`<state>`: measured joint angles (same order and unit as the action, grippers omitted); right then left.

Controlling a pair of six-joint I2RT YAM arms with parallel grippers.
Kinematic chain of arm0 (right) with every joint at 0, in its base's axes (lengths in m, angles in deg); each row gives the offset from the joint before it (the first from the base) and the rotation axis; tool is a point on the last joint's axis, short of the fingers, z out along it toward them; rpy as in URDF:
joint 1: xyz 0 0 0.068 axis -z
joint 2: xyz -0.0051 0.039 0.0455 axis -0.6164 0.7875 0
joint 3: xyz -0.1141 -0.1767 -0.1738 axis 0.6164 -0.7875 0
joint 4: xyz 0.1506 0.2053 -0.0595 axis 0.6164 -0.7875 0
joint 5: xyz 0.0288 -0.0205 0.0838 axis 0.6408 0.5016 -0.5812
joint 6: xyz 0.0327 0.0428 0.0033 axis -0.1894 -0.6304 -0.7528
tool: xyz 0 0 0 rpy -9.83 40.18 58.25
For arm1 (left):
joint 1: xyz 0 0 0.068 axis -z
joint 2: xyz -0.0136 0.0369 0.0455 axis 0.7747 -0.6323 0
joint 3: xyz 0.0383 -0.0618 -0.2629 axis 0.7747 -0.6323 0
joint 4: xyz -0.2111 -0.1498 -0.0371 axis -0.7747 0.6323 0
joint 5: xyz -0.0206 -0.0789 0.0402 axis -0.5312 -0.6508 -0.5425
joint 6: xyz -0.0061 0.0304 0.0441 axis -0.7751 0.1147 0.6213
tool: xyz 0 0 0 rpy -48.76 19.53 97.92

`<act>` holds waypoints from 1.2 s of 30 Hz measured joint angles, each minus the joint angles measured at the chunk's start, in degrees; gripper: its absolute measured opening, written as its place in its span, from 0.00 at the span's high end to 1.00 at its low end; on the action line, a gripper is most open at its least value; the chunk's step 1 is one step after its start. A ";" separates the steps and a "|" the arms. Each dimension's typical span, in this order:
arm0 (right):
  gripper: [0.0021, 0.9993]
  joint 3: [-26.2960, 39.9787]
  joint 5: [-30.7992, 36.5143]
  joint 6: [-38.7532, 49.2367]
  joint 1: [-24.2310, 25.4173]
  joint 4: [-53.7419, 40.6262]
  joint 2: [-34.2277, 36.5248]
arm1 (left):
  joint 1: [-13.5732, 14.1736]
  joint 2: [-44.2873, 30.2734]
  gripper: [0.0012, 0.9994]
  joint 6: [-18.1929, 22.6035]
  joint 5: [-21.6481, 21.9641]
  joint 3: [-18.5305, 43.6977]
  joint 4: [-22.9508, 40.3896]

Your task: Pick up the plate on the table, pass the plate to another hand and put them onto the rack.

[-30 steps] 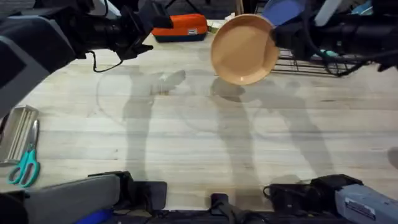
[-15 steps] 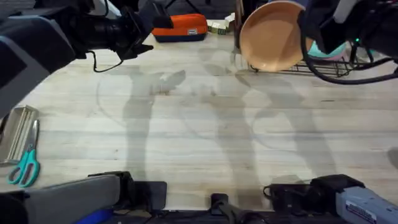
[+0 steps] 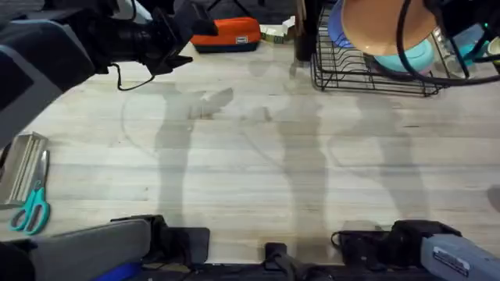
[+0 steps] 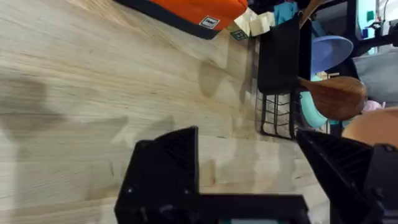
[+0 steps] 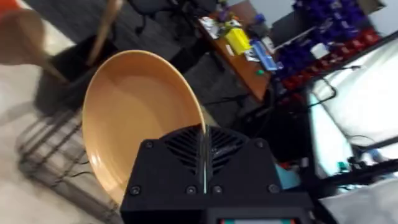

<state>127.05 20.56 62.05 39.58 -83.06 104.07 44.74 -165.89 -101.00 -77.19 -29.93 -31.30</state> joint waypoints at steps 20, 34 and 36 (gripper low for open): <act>0.97 0.00 -3.19 32.59 2.35 9.97 11.81 | 0.00 0.00 0.01 -0.02 0.00 0.00 0.00; 0.97 0.02 -3.19 44.86 2.24 12.96 20.00 | 0.00 0.00 0.01 -0.02 0.68 0.00 0.02; 0.97 0.02 -3.19 45.23 2.08 12.73 20.38 | 0.00 0.00 0.01 -0.02 0.68 0.00 0.02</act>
<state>127.07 17.37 107.29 41.66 -70.33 124.45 44.74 -165.89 -101.02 -76.52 -29.93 -31.28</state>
